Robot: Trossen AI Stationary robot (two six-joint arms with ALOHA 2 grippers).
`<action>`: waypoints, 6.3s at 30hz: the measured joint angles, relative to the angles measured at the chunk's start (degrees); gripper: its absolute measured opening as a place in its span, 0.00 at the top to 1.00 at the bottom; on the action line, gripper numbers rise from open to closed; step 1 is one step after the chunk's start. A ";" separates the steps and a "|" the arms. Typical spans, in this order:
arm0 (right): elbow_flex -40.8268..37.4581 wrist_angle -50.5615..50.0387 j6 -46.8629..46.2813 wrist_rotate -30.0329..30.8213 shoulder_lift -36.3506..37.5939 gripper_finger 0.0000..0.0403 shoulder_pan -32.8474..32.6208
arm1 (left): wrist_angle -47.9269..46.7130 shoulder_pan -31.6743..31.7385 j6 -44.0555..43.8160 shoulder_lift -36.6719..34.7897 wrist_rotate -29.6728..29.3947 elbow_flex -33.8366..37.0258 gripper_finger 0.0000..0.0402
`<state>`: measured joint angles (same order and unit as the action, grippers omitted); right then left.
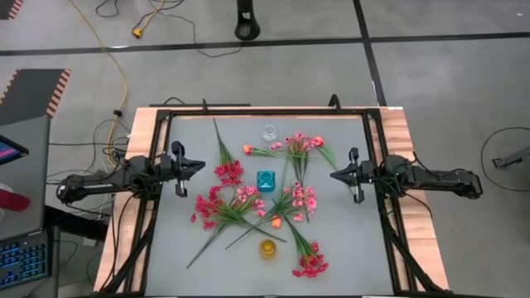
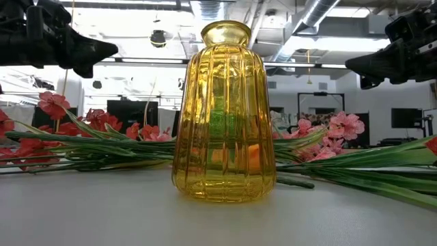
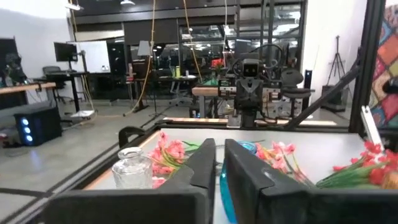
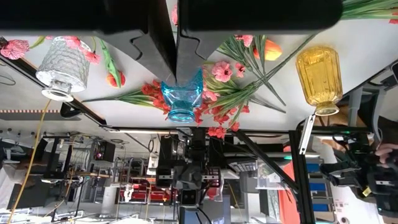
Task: Sort flowers into vase by color
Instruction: Put the bottom right pink flowers into the transparent vase
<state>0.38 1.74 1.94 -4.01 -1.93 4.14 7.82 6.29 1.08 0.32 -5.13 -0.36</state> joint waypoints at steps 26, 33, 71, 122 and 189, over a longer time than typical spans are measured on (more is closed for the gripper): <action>0.00 0.44 -0.01 -0.03 0.00 0.91 0.00 | 4.23 -7.11 -3.40 51.25 0.77 -26.33 0.57; -0.01 0.43 -0.01 -0.03 0.00 0.91 0.00 | -5.86 -12.07 -4.50 64.61 0.08 -38.32 0.58; -0.01 0.43 -6.94 -0.01 0.00 0.91 0.00 | -25.92 -28.26 -48.45 92.59 17.35 -52.95 0.58; 0.00 0.57 -6.63 -0.01 0.01 0.91 0.00 | -20.95 -27.40 -48.89 99.65 16.81 -52.89 0.98; 0.86 27.32 -6.06 19.24 -16.58 0.91 5.67 | 39.49 26.96 4.22 104.86 27.57 -52.94 1.00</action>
<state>1.23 29.05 -4.12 15.24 -18.51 9.81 47.31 33.26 5.30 105.17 22.44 -53.30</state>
